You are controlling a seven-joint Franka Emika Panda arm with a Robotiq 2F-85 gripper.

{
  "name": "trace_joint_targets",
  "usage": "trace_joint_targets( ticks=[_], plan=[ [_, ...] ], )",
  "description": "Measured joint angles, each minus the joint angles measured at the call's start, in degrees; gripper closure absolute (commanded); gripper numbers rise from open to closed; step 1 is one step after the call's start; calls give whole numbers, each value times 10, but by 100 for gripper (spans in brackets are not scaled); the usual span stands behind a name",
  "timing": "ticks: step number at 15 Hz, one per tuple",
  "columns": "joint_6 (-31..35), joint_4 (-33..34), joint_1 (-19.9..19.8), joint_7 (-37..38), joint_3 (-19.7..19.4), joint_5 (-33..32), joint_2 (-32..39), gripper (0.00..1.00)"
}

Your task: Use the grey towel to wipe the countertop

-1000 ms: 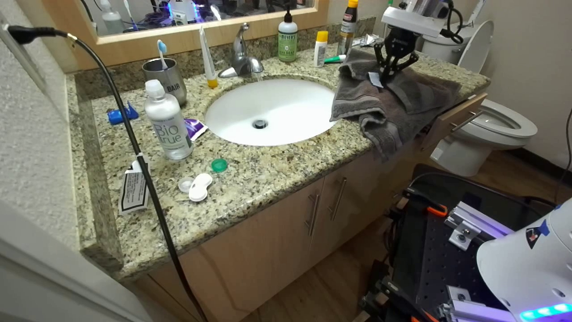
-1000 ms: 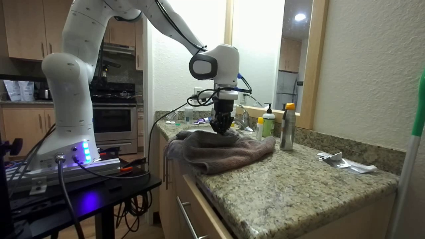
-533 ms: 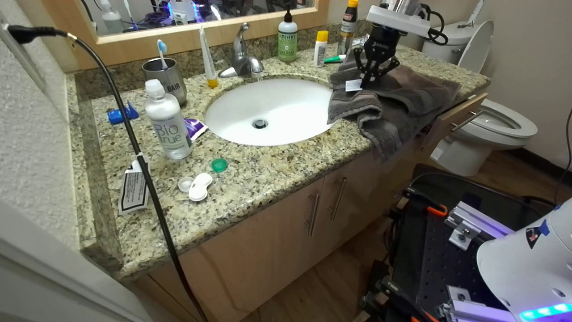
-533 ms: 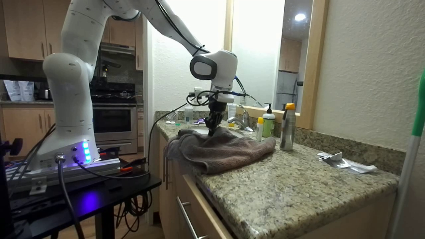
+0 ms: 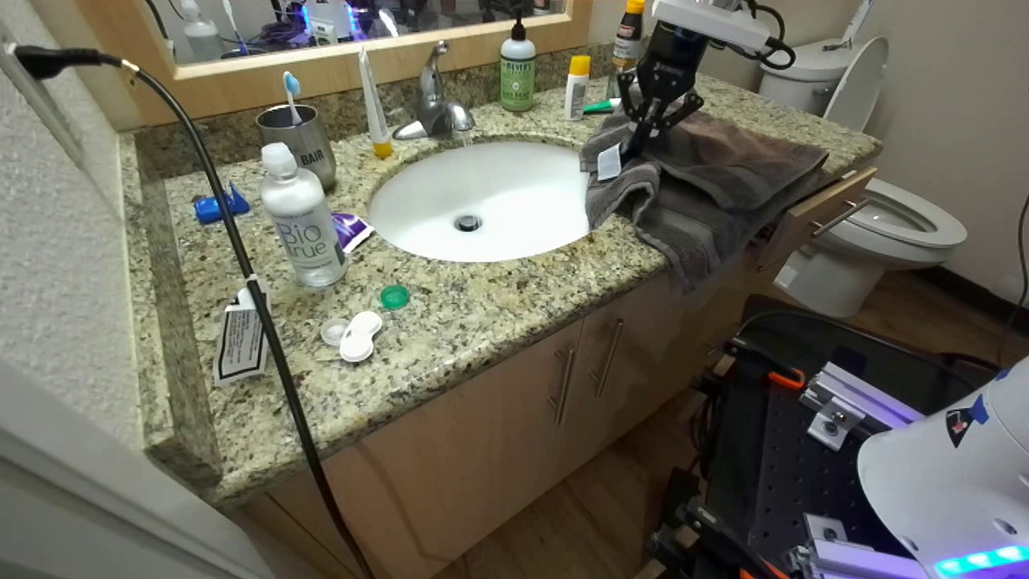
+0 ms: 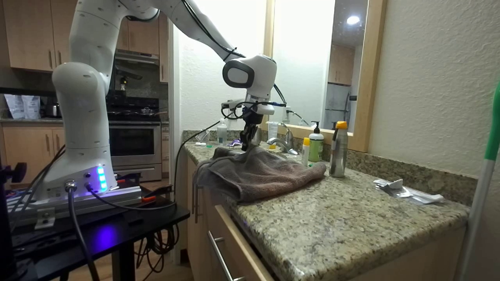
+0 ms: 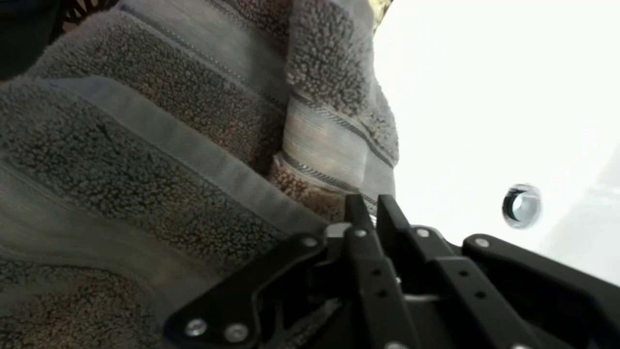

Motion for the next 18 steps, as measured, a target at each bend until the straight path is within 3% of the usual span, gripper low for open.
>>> trace_joint_targets(
  ticks=[3, 8, 9, 11, 13, 14, 18],
  plan=[
    [6, 0, 7, 8, -1, -6, -3, 34],
    [93, -7, 11, 85, -20, -74, 3, 2],
    [102, -8, 11, 102, -25, -89, 3, 18],
    [103, -8, 12, 127, -32, -110, 3, 4],
    [104, -8, 12, 131, -34, -113, 3, 0],
    [103, -8, 12, 131, -33, -112, 3, 18],
    [108, -8, 17, 132, -32, -111, 20, 47]
  ],
)
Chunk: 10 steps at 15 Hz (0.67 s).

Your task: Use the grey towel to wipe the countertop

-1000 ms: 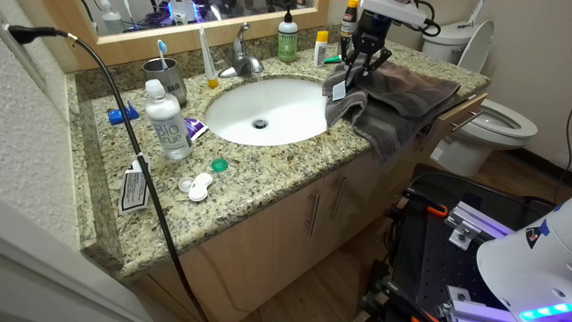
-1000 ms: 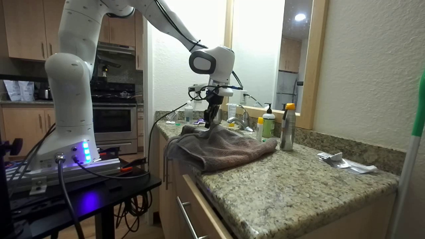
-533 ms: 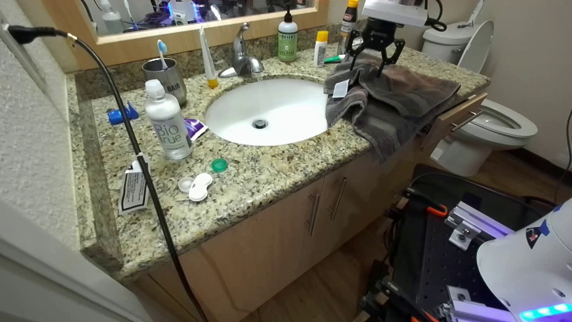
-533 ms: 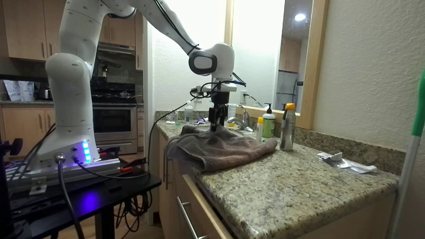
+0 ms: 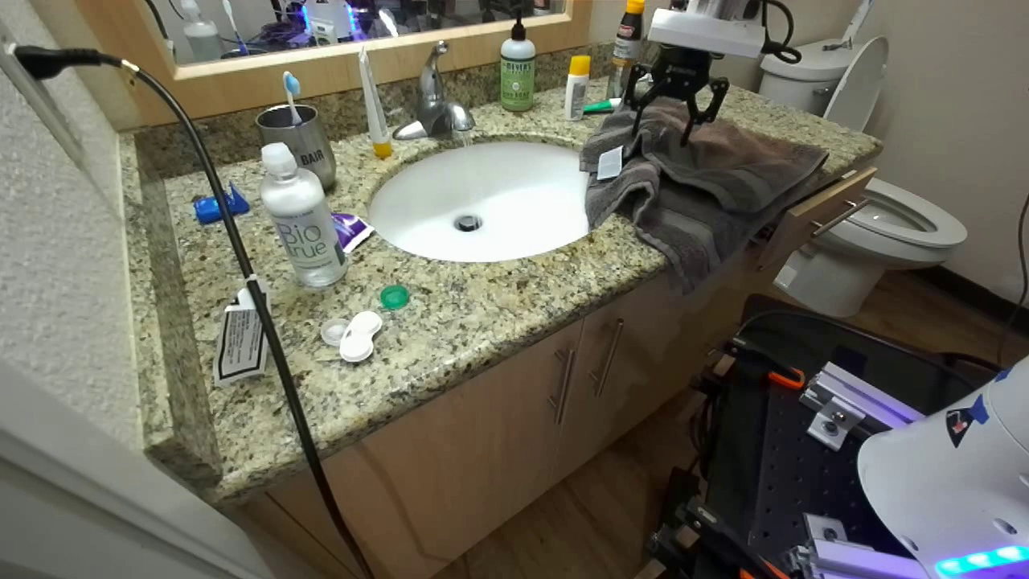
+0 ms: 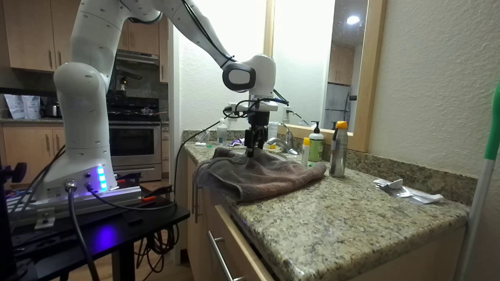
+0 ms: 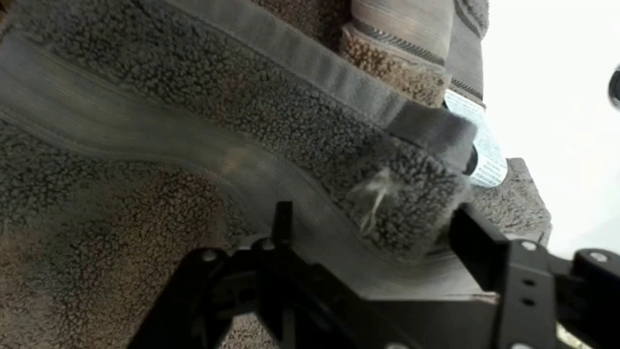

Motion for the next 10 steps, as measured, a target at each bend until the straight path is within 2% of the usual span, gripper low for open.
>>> trace_joint_targets(
  ticks=[7, 10],
  plan=[
    [49, 2, 2, 1, 6, 28, 38, 97],
    [62, -3, 1, -2, 7, 53, 40, 100]
  ],
)
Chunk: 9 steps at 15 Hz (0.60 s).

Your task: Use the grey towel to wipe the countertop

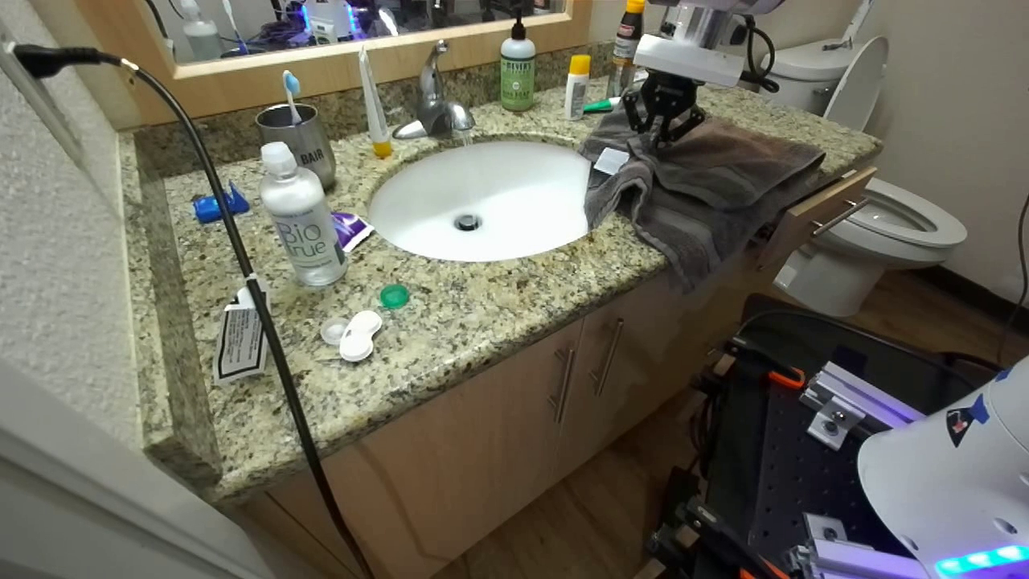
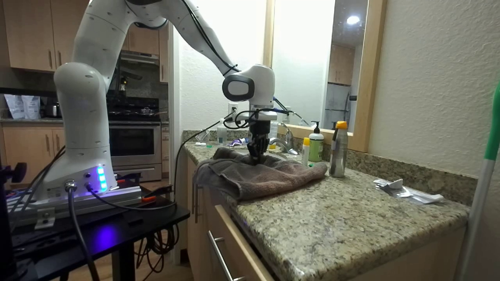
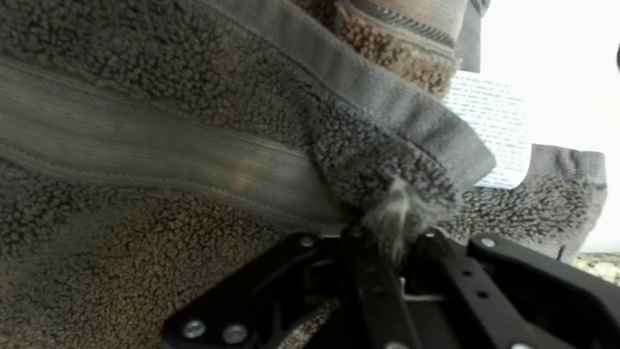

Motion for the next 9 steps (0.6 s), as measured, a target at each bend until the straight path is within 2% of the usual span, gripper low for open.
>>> trace_joint_targets(
  ticks=[5, 9],
  plan=[
    [5, -8, -7, -8, 0, 45, -2, 98],
    [-19, -5, -7, -34, 9, 47, -5, 98]
  ],
)
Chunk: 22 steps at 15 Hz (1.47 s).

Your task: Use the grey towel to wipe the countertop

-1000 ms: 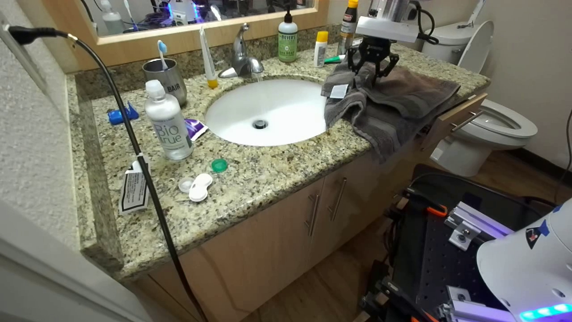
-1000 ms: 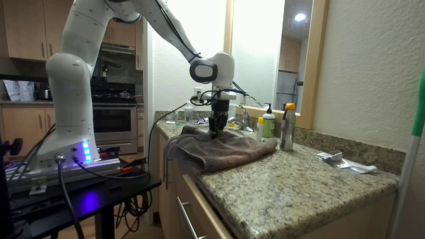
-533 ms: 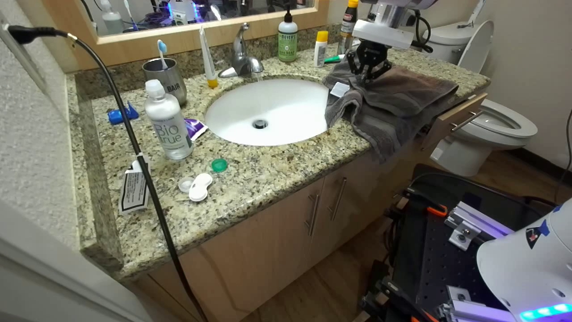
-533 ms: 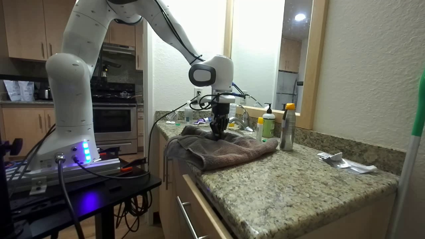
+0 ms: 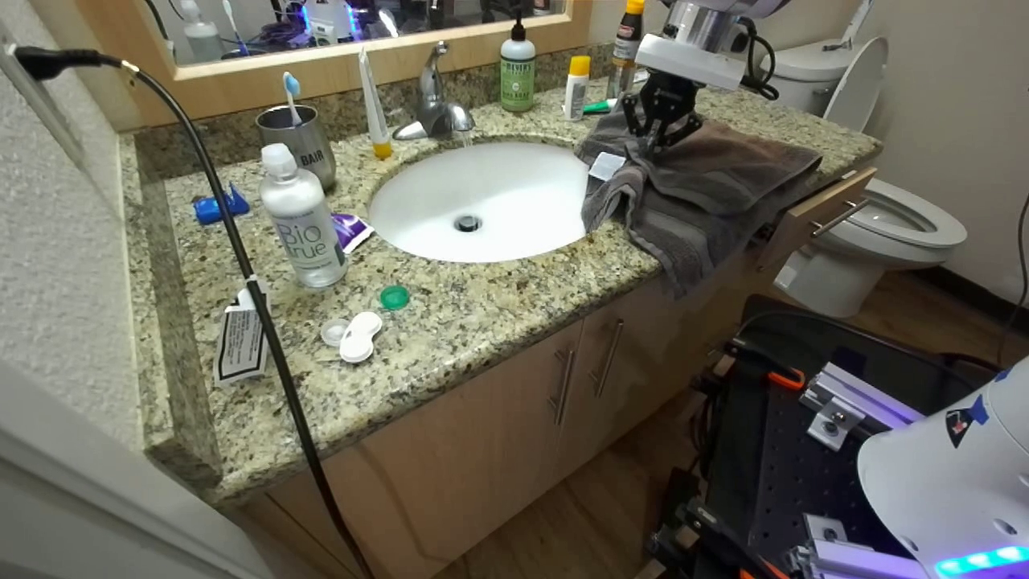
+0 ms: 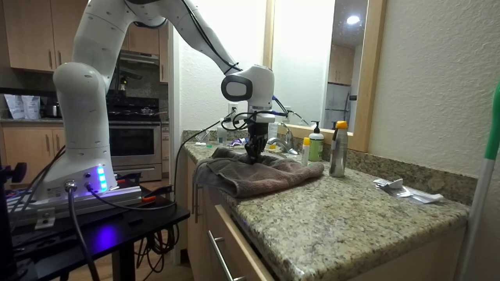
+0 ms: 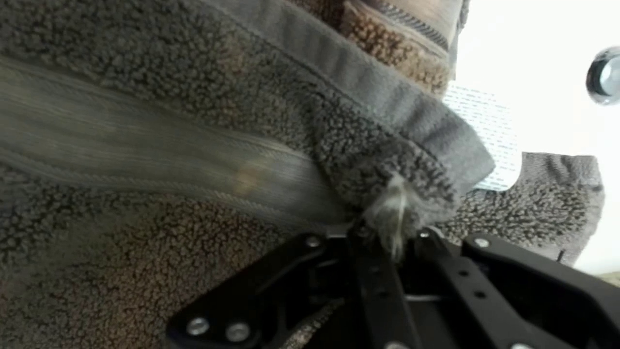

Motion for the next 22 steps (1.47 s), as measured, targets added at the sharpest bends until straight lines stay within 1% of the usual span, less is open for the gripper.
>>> trace_joint_targets(
  ticks=[4, 6, 9, 11, 14, 17, 19, 22],
  plan=[
    [-73, 21, 4, -26, 23, -2, 1, 98],
    [-101, 29, 7, -30, 29, -3, 4, 98],
    [-107, 31, 5, -30, 21, -9, 7, 98],
    [-105, 29, -4, -31, 4, -9, 7, 98],
    [-104, 29, -41, -36, -26, -3, 11, 98],
    [-106, 45, -97, -45, -49, 34, 29, 98],
    [-107, 68, -138, -48, -53, 68, 47, 98],
    [-124, 112, -192, -48, -47, 120, 77, 98]
  ],
)
